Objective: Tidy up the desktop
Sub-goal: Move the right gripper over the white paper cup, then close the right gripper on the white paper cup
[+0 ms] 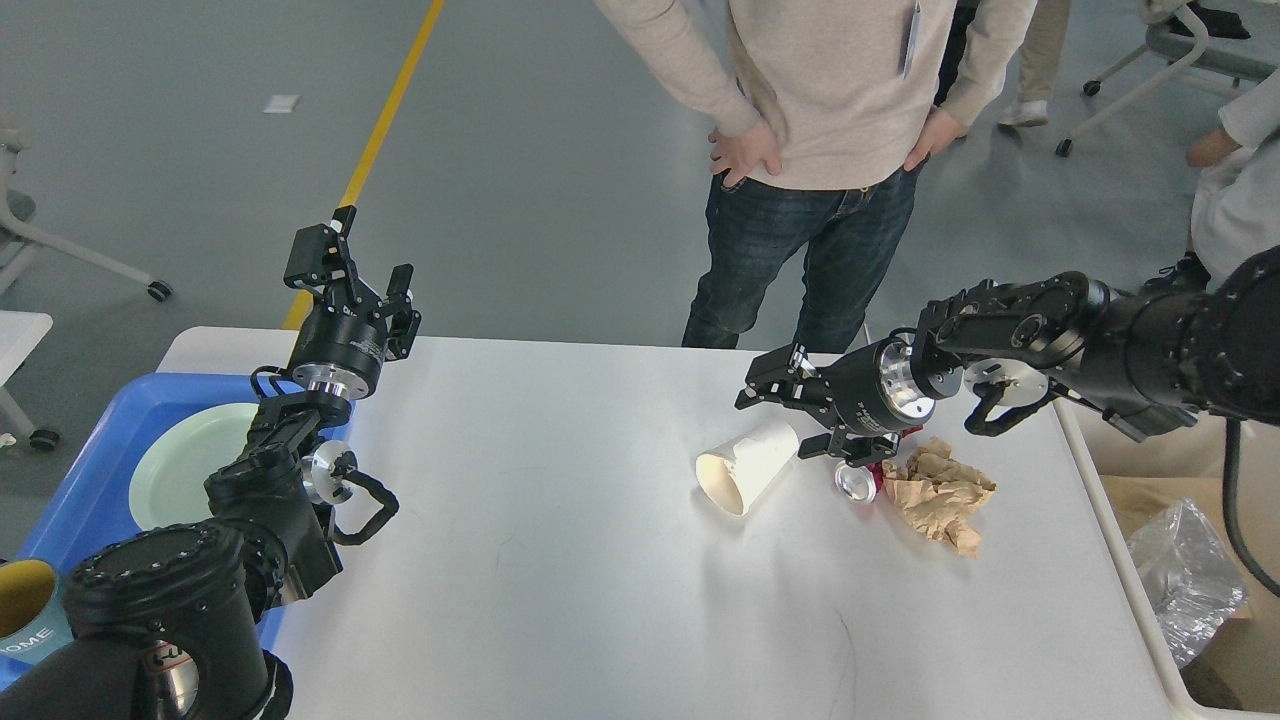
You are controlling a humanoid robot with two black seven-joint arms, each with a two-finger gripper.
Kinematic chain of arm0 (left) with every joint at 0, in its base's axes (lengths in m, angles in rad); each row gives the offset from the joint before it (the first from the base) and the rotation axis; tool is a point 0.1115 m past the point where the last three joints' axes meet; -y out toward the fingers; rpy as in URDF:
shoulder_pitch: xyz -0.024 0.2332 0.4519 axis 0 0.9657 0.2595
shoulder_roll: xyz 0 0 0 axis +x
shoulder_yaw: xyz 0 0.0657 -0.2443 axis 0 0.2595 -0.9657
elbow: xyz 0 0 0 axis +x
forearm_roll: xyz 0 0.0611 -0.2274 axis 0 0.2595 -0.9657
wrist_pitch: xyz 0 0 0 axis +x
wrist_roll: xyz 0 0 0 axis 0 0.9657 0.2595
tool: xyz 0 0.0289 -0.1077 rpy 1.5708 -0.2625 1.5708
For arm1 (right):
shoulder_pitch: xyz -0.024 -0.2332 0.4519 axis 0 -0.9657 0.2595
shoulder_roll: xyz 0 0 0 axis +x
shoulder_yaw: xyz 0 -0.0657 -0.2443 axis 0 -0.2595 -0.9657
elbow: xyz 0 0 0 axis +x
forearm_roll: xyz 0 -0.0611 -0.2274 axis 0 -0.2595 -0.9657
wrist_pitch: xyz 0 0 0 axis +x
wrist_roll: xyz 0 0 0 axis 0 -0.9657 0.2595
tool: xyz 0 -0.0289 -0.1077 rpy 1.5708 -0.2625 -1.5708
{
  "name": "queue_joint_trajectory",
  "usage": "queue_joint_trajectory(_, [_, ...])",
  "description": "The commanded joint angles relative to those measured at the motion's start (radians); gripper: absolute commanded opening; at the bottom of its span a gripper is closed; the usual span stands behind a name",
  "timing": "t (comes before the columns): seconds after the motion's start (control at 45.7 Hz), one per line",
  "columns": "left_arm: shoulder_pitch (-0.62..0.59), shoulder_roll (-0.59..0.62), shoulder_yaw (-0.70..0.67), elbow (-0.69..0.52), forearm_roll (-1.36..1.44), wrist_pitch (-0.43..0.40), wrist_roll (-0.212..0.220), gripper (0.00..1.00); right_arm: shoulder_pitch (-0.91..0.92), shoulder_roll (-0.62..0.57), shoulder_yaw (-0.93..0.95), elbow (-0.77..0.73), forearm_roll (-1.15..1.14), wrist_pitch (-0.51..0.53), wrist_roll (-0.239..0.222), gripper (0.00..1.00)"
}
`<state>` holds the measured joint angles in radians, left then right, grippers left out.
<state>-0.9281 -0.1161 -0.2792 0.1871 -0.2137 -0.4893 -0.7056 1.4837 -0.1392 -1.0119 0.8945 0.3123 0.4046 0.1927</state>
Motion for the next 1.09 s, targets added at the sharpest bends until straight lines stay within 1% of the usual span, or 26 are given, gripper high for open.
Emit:
queue_joint_trajectory(0.0, [0.0, 0.0, 0.0, 0.0, 0.0, 0.0, 0.0, 0.97, -0.059, 0.039, 0.018, -0.008, 0.013, -0.18, -0.002, 0.95])
queue_joint_trajectory(0.131, [0.0, 0.0, 0.0, 0.0, 0.0, 0.0, 0.0, 0.97, -0.117, 0.081, 0.068, -0.051, 0.011, -0.242, -0.013, 0.95])
queue_joint_trajectory(0.197, [0.0, 0.0, 0.0, 0.0, 0.0, 0.0, 0.0, 0.97, -0.154, 0.111, 0.088, -0.089, 0.013, -0.257, -0.033, 0.95])
queue_joint_trajectory(0.263, [0.0, 0.0, 0.0, 0.0, 0.0, 0.0, 0.0, 0.97, -0.192, 0.142, 0.105, -0.138, 0.013, -0.294, -0.056, 0.95])
queue_joint_trajectory(0.394, [0.0, 0.0, 0.0, 0.0, 0.0, 0.0, 0.0, 0.97, -0.25, 0.177, 0.114, -0.201, 0.013, -0.352, -0.111, 0.95])
queue_joint_trajectory(0.547, [0.0, 0.0, 0.0, 0.0, 0.0, 0.0, 0.0, 0.96, -0.302, 0.2, 0.111, -0.267, 0.008, -0.401, -0.14, 0.95])
queue_joint_trajectory(0.613, [0.0, 0.0, 0.0, 0.0, 0.0, 0.0, 0.0, 0.96, -0.324, 0.21, 0.111, -0.292, 0.007, -0.406, -0.154, 0.95])
queue_joint_trajectory(0.985, [0.0, 0.0, 0.0, 0.0, 0.0, 0.0, 0.0, 0.96, -0.359, 0.216, 0.137, -0.301, 0.004, -0.406, -0.157, 0.96])
queue_joint_trajectory(1.072, [0.0, 0.0, 0.0, 0.0, 0.0, 0.0, 0.0, 0.97, -0.364, 0.22, 0.151, -0.301, 0.004, -0.406, -0.157, 0.94])
